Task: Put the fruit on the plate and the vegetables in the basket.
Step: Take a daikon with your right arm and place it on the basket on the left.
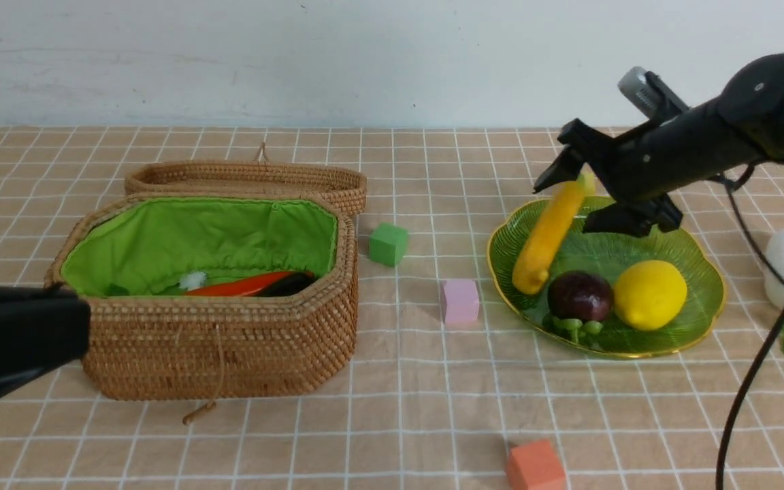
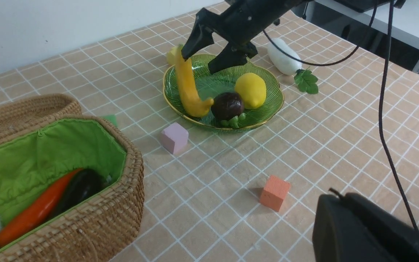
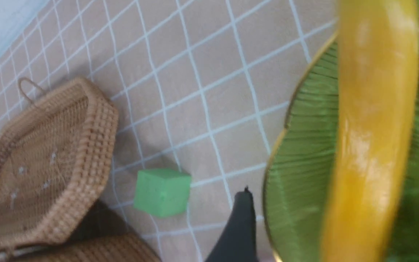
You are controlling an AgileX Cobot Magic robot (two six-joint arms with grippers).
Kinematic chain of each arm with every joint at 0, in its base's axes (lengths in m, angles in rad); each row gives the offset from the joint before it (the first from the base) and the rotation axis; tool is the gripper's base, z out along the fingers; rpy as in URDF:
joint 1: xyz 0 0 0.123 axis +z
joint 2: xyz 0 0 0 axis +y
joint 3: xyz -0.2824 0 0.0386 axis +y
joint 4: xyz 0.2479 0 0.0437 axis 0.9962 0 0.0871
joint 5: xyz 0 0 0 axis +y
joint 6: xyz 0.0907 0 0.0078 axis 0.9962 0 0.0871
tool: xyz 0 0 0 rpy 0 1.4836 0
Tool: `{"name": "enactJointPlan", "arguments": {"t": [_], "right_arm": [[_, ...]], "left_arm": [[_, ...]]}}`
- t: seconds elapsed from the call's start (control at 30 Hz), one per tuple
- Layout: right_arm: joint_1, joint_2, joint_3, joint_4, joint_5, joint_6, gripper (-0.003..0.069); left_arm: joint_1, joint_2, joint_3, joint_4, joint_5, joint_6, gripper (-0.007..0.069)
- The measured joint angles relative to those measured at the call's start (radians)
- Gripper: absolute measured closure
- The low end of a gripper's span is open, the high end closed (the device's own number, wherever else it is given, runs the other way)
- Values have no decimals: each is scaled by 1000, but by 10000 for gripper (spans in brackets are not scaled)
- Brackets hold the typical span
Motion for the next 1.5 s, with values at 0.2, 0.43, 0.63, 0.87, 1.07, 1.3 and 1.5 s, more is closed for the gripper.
{"name": "enactJointPlan", "arguments": {"t": [0.2, 0.43, 0.63, 0.87, 1.07, 1.3, 1.5], "right_arm": [[-163, -111, -12, -376, 151, 0, 209], [-259, -29, -12, -567, 83, 98, 155], [-282, 81, -12, -639, -4, 102, 61], [-299, 171, -12, -662, -43, 98, 118], [-297, 159, -14, -658, -5, 49, 172], [-225, -30, -9, -542, 140, -31, 172], [61, -188, -69, -184, 183, -457, 172]], "left_arm": [[0, 0, 1, 0, 0, 0, 631], [0, 0, 1, 0, 0, 1, 628], [0, 0, 1, 0, 4, 1, 624], [0, 0, 4, 0, 11, -6, 620], [0, 0, 4, 74, 40, -152, 620], [0, 0, 16, 182, 94, -230, 620], [0, -1, 32, 337, 156, -324, 618]]}}
